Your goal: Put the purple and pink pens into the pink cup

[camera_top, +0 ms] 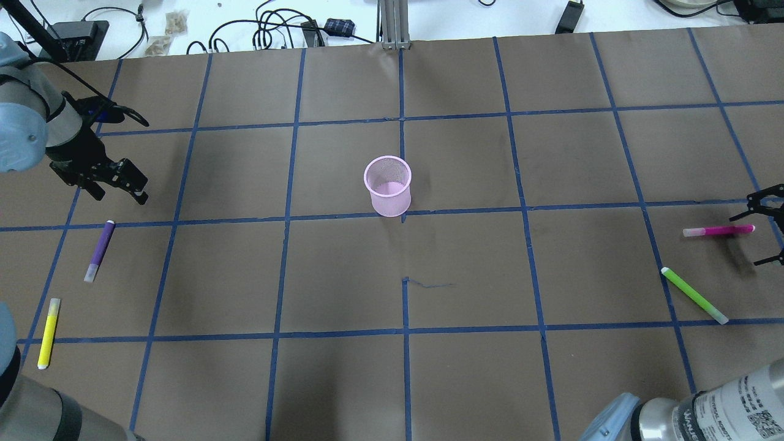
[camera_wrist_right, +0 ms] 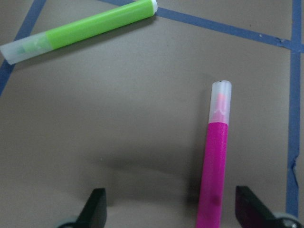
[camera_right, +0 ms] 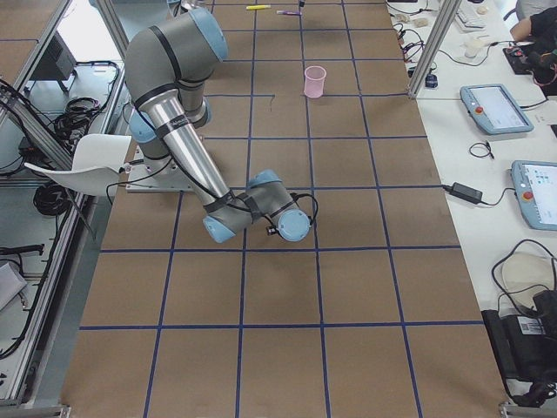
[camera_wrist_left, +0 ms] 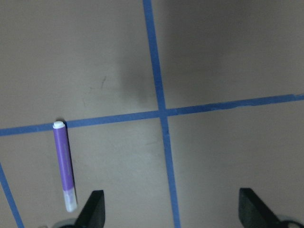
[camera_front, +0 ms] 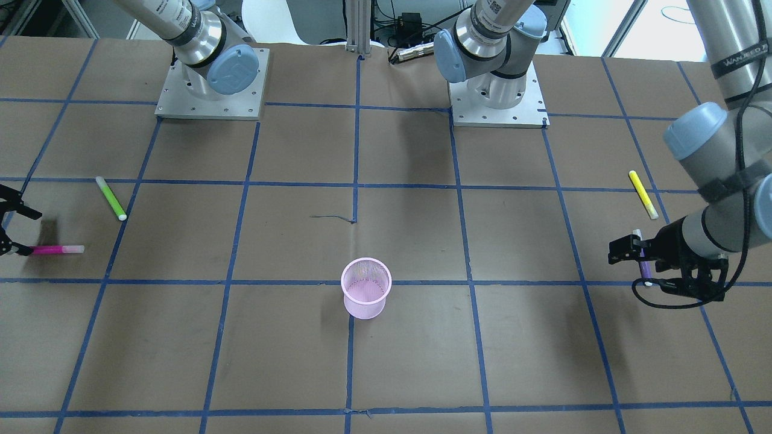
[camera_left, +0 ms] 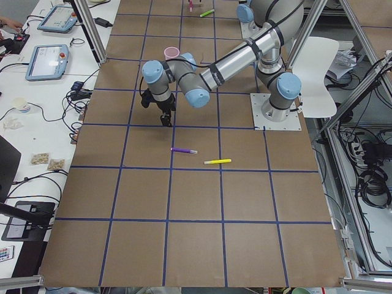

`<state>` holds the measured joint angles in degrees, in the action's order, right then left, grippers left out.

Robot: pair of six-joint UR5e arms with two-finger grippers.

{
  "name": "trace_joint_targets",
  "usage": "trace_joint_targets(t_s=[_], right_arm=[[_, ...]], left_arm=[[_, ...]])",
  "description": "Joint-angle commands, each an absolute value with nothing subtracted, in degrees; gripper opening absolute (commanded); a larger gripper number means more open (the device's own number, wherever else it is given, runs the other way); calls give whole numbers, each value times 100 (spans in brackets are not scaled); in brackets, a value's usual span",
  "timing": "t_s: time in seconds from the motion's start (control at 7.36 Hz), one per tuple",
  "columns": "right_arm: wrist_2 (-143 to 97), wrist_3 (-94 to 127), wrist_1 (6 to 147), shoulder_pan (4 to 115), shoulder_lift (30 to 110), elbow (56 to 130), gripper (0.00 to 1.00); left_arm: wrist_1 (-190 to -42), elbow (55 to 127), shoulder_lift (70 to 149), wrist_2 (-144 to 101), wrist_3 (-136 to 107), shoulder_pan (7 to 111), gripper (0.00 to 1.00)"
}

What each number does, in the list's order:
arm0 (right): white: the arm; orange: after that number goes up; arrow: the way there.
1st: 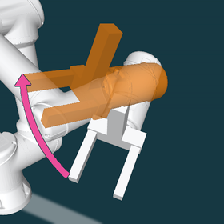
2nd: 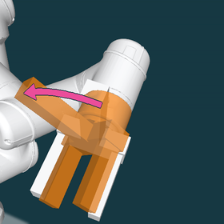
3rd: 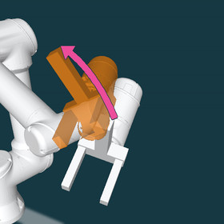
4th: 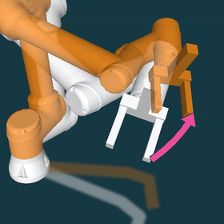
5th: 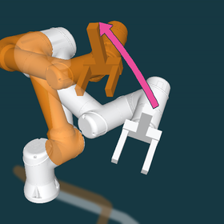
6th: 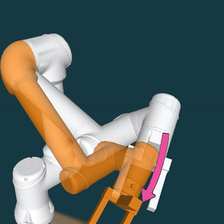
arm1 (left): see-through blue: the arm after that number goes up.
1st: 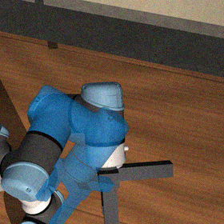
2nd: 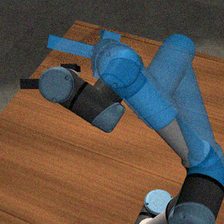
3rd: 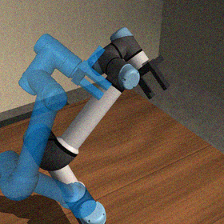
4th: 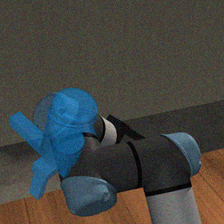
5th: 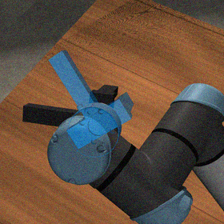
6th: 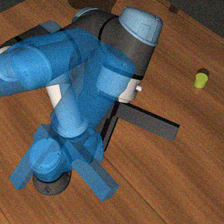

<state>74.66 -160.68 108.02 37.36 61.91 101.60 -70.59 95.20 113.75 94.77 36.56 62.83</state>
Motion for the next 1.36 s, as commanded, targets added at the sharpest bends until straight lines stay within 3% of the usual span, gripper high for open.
trace_joint_targets(t_s=[0.0, 0.14, 0.27, 0.41, 0.54, 0.68, 0.82, 1.22], right_arm=[[7409, -16102, 10819, 3735, 6109, 10125, 82], [7400, -15997, 10845, 3735, 6108, 10125, 69], [7392, -15874, 10863, 3735, 6100, 10125, 66], [7400, -15560, 10846, 3735, 6100, 10125, 57], [7400, -15470, 10828, 3735, 6100, 10125, 44], [7435, -15460, 10811, 3735, 6100, 10125, 21], [7427, -15460, 10776, 3735, 6126, 10134, 8], [7409, -15294, 10714, 3735, 6214, 10125, 0]], left_arm=[[-6567, 9466, 12004, 10086, 4058, 6135, 100], [-6557, 9475, 12136, 10107, 4496, 6030, 100], [-6557, 9527, 12164, 10116, 4535, 5960, 100], [-6565, 9527, 12164, 10108, 4535, 5950, 100], [-6557, 9527, 12173, 10090, 4535, 5950, 100], [-6574, 9536, 12164, 10116, 4544, 5950, 100], [-6574, 9545, 12173, 10116, 4527, 5950, 100], [-6443, 9527, 12217, 10116, 4412, 5941, 86]])
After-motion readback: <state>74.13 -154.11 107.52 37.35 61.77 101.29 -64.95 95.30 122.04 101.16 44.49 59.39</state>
